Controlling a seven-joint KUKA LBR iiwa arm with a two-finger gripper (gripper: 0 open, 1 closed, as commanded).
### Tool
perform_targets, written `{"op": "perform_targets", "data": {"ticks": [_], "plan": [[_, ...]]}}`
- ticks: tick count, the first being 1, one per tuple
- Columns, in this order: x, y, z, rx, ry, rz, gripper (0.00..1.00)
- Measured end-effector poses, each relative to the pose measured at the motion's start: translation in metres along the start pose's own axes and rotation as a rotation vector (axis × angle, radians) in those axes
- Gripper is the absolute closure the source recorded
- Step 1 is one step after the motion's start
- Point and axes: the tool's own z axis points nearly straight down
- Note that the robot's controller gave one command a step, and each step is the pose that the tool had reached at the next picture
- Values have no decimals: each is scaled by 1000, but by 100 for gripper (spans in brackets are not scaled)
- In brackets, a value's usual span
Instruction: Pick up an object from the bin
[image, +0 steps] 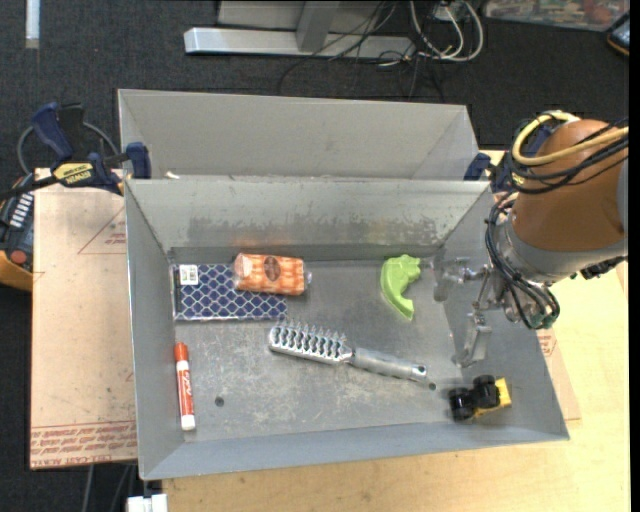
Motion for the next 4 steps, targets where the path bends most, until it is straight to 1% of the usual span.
{"op": "perform_targets", "data": {"ticks": [1, 2, 3, 4], "plan": [[-2, 1, -4, 1, -8, -4, 0], [-3, 84, 123, -2, -5, 50, 0], [20, 73, 65, 1, -7, -102, 0], [-7, 135, 101, -5, -5, 33, 0]]}}
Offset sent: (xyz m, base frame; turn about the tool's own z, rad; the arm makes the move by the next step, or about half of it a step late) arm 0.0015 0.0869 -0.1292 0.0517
